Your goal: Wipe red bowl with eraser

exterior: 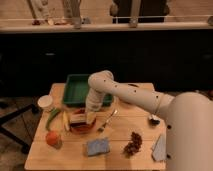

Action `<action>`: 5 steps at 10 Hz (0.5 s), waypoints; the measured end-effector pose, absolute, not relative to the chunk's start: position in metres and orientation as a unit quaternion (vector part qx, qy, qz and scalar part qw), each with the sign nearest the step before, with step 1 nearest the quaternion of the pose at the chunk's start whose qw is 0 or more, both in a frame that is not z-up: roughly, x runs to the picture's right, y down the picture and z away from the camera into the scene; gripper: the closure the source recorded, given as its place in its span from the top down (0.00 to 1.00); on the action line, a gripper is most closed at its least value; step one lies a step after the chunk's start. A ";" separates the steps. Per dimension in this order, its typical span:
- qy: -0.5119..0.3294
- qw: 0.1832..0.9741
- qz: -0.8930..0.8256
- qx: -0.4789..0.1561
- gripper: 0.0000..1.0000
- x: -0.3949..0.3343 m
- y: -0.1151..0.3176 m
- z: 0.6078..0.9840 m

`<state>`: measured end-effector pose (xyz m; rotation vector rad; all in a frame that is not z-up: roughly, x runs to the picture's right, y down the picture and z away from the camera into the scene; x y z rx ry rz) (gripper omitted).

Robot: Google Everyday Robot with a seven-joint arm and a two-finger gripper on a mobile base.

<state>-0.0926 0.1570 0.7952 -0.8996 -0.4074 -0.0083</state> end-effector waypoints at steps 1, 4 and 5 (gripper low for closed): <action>-0.193 0.879 0.003 -0.437 0.00 -0.086 0.159 0.796; -0.181 0.875 0.025 -0.448 0.00 -0.065 0.161 0.802; -0.179 0.875 0.031 -0.449 0.00 -0.061 0.161 0.805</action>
